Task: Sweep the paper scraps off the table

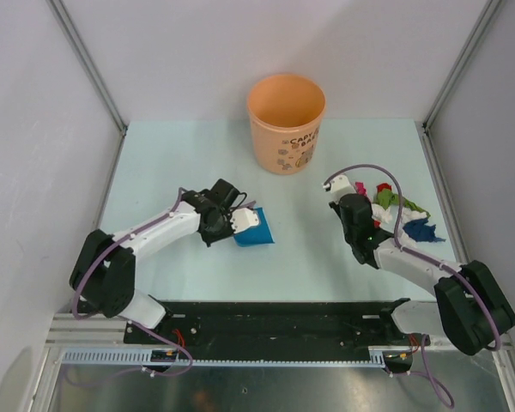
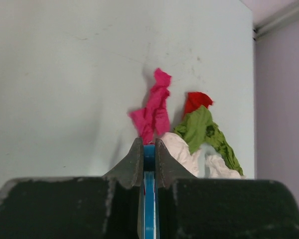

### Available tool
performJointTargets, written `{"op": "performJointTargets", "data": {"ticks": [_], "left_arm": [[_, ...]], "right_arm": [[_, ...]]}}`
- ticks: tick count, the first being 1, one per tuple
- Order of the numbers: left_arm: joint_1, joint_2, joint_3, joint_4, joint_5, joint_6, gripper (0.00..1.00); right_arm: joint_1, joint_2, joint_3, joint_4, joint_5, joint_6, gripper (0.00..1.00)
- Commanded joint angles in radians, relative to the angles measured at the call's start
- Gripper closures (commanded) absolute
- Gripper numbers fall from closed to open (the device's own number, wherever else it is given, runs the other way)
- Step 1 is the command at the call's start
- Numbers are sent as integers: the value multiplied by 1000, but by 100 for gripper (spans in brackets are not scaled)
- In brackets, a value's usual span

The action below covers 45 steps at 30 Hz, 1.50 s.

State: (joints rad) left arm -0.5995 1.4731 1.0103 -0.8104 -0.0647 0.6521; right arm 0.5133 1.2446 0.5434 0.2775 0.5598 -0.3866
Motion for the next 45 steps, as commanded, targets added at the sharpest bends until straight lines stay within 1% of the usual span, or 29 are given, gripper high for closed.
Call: {"op": "performJointTargets", "data": {"ticks": [1, 2, 3, 4, 6, 8, 9, 10, 12, 14, 17, 18, 19, 21, 23, 26, 27, 30, 31, 33, 34, 35, 37, 38, 39, 40, 41, 43, 45], "left_arm": [[4, 36, -6, 11, 55, -29, 100], [4, 49, -6, 11, 55, -26, 100], [4, 55, -6, 11, 55, -28, 100], [3, 58, -6, 11, 81, -25, 100], [4, 72, -4, 11, 82, -22, 100], [4, 79, -9, 11, 82, -19, 100], [4, 85, -10, 11, 82, -16, 100], [4, 87, -12, 10, 82, -11, 100], [4, 87, -19, 11, 86, -8, 100], [4, 84, -25, 10, 91, 0, 100], [3, 79, -38, 8, 92, 3, 100], [3, 81, -41, 10, 94, 3, 100], [1, 85, -42, 7, 92, 3, 100], [-3, 93, -38, 10, 83, -5, 100], [-14, 113, -21, 10, 78, -16, 100], [-19, 139, 11, 10, 85, -26, 100], [-20, 144, 17, 10, 80, -28, 100], [-34, 154, 31, 11, 77, -32, 100], [-43, 156, 34, 11, 88, -31, 100], [-46, 156, 37, 11, 112, -23, 100], [-49, 159, 39, 11, 114, -22, 100], [-52, 165, 42, 13, 108, -22, 100], [-57, 185, 47, 13, 89, -23, 100], [-59, 193, 53, 13, 88, -22, 100], [-60, 208, 56, 13, 89, -19, 100], [-60, 213, 62, 13, 104, -14, 100], [-60, 217, 63, 13, 106, -8, 100], [-60, 227, 66, 17, 94, -5, 100], [-57, 231, 65, 22, 86, -3, 100]], "right_arm": [[54, -13, 3, 25, -158, -15, 100], [98, -26, 3, 11, -181, 3, 100], [117, -54, 3, -15, -239, 12, 100], [137, -71, 3, -27, -267, 23, 100], [206, -105, 3, -47, -328, 64, 100], [258, -164, 3, -58, -366, 86, 100], [313, -189, 3, -64, -380, 95, 100], [338, -229, 3, -63, -379, 100, 100], [391, -273, 4, -49, -348, 115, 100], [412, -330, 18, -44, -318, 126, 100], [430, -376, 39, -40, -191, 166, 100], [427, -376, 41, -12, -81, 182, 100], [415, -370, 40, 0, -14, 231, 100], [380, -311, 40, 35, 127, 273, 100], [323, -227, 41, 77, 202, 317, 100], [258, -142, 38, 164, 259, 325, 100], [243, -88, 39, 184, 270, 331, 100], [220, -9, 38, 210, 255, 382, 100], [226, 7, 38, 209, 246, 411, 100], [281, 47, 38, 200, 241, 474, 100], [304, 59, 38, 203, 239, 486, 100], [356, 68, 39, 215, 241, 523, 100], [401, 87, 50, 229, 220, 573, 100], [431, 90, 58, 230, 177, 606, 100], [445, 95, 81, 230, 146, 680, 100], [455, 93, 87, 248, 77, 708, 100], [464, 85, 92, 271, 48, 729, 100], [511, 47, 98, 365, 19, 709, 100], [559, 21, 108, 390, 43, 646, 100]]}}
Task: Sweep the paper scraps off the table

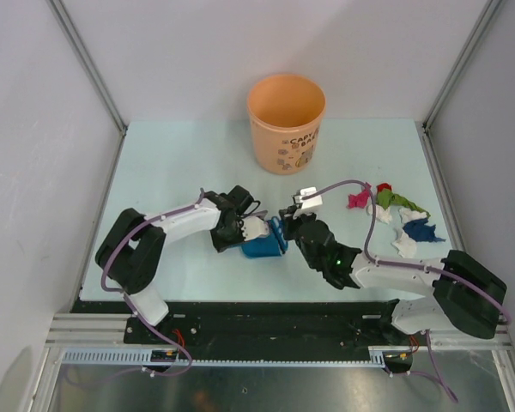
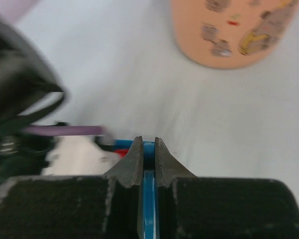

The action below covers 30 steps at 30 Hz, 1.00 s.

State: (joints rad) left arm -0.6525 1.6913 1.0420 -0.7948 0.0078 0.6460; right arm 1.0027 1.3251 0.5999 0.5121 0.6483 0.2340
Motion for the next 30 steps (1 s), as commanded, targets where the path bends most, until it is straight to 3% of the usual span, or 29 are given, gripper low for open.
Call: {"op": "performJointTargets", "data": {"ticks": [1, 7, 16, 21, 25, 30], "left_arm": [[-4, 16, 33, 9, 14, 3, 100], [17, -15, 44, 25, 66, -17, 100], [65, -134, 82, 40, 221, -52, 100], [65, -223, 142, 39, 239, -80, 100], [65, -283, 242, 37, 196, -101, 100], [65, -245, 406, 37, 8, -108, 100]], "right_arm": [[79, -81, 70, 141, -35, 10, 100], [91, -164, 84, -35, 112, -50, 100], [88, -509, 83, -217, 353, -220, 100], [13, -635, 78, -358, 376, -200, 100], [-36, -707, 75, -469, 375, -167, 100], [-72, -728, 70, -547, 358, -134, 100]]}}
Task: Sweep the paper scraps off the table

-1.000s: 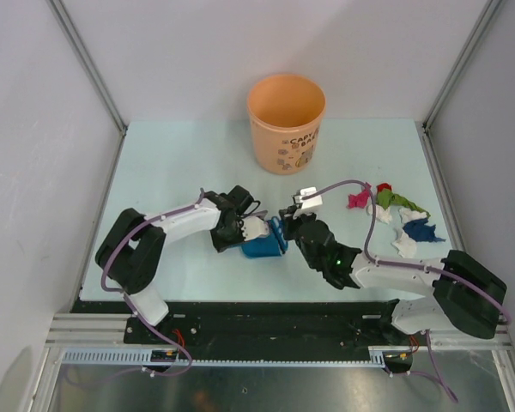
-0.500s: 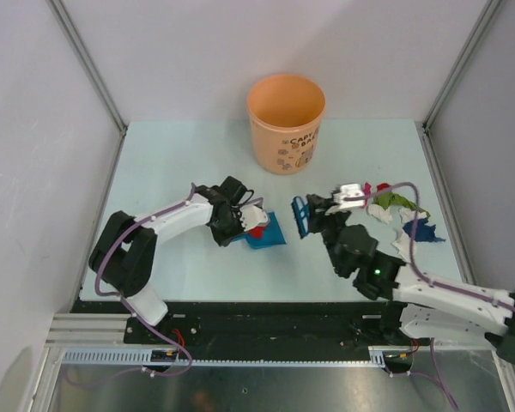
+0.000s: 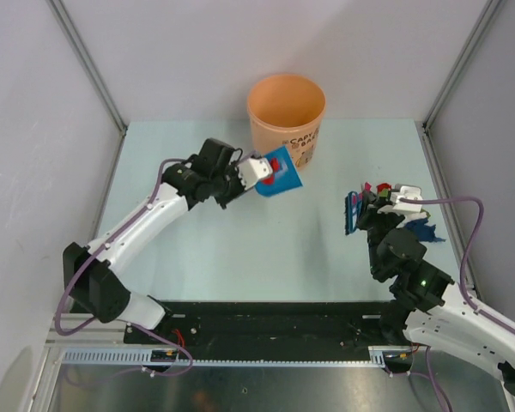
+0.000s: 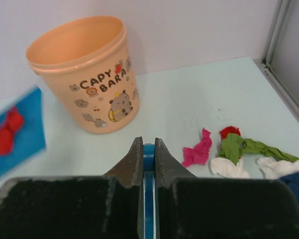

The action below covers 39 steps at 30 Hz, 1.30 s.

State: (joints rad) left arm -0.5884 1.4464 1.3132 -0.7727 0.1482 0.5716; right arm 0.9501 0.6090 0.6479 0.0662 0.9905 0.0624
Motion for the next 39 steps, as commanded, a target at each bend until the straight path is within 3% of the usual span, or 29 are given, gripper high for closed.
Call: {"op": "performJointTargets", "data": {"ticks": [1, 6, 10, 16, 19, 21, 23, 24, 25, 26, 27, 29, 39], "left_arm": [[1, 15, 203, 15, -175, -35, 100], [5, 168, 435, 16, -372, -15, 100], [7, 330, 729, 16, -612, 43, 100], [-2, 612, 1123, 29, -870, 255, 100], [-7, 712, 1245, 104, -970, 408, 100], [-13, 727, 1210, 274, -1055, 581, 100], [-21, 691, 1062, 431, -1091, 766, 100], [-27, 668, 985, 658, -1114, 843, 100], [-31, 640, 827, 778, -1116, 923, 100], [-43, 594, 742, 950, -1110, 1121, 100], [-50, 579, 675, 1186, -1087, 1208, 100], [-62, 574, 606, 1276, -1082, 1334, 100], [-67, 563, 443, 1593, -1017, 1571, 100]], "right_arm": [[-23, -14, 22, -117, 16, 42, 100], [-24, -17, 19, -158, 10, 70, 100], [-25, -26, 6, -183, -3, 80, 100], [-30, -43, -19, -193, -10, 94, 100], [-31, -51, -25, -187, -15, 94, 100], [-33, -52, -28, -187, -15, 93, 100], [-33, -57, -30, -187, -18, 91, 100], [-33, -60, -30, -192, -19, 93, 100], [-33, -60, -30, -195, -18, 91, 100], [-33, -66, -30, -198, -18, 93, 100], [-33, -68, -30, -203, -15, 93, 100], [-34, -72, -33, -201, -13, 88, 100], [-33, -74, -33, -194, -38, 80, 100]]}}
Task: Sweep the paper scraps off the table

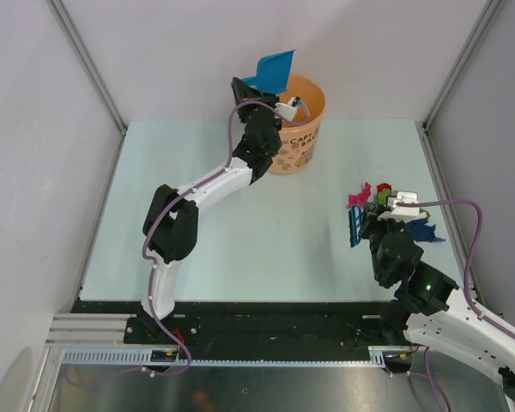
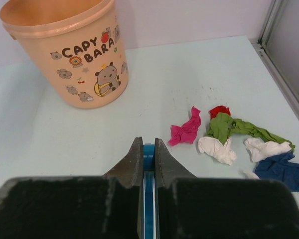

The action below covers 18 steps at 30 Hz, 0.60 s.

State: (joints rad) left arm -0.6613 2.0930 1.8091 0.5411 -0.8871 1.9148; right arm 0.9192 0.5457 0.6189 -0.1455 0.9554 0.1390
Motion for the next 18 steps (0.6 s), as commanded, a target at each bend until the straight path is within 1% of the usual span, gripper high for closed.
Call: {"op": "performJointTargets", "data": {"ticks": [1, 3, 5, 6, 7, 8, 9, 10, 11, 12, 13, 14, 15, 16, 17, 18], "left_arm": [[6, -83, -77, 307, 25, 249, 100], [6, -80, -74, 339, 24, 260, 100], [6, -83, -44, 336, 13, 210, 100], [6, -91, -33, 333, 7, 188, 100], [6, -118, -21, 320, 1, 121, 100], [5, -138, -16, 250, -19, 69, 100], [3, -168, -11, 176, -32, -4, 100], [3, -197, 10, 70, -38, -221, 100], [2, -259, 28, -230, -35, -361, 100], [3, -286, 54, -418, 26, -513, 100], [3, -310, 112, -601, 84, -780, 100], [5, -365, 113, -812, 127, -865, 100], [5, -393, 61, -866, 181, -955, 100], [0, -433, 11, -916, 201, -980, 100], [0, -470, -46, -931, 223, -1002, 100], [0, -540, -150, -947, 281, -1023, 100]], "right_arm": [[-3, -10, -2, 15, -3, 2, 100], [-3, -9, -4, 15, -1, 2, 100], [-5, -4, -11, 29, 3, -22, 100], [-8, 0, -19, 65, 11, -44, 100], [-13, 16, -27, 102, 13, -135, 100], [-22, 31, -54, 215, 0, -197, 100], [-32, 51, -64, 274, -13, -276, 100], [-69, 74, -71, 326, -36, -394, 100], [-100, 138, -73, 413, -94, -450, 100], [-132, 169, -73, 455, -131, -485, 100], [-219, 207, -74, 496, -171, -510, 100], [-276, 259, -71, 548, -287, -509, 100], [-336, 287, -64, 564, -355, -484, 100], [-468, 309, -55, 567, -429, -442, 100], [-527, 328, -44, 570, -570, -364, 100], [-587, 380, -27, 580, -617, -333, 100]]}}
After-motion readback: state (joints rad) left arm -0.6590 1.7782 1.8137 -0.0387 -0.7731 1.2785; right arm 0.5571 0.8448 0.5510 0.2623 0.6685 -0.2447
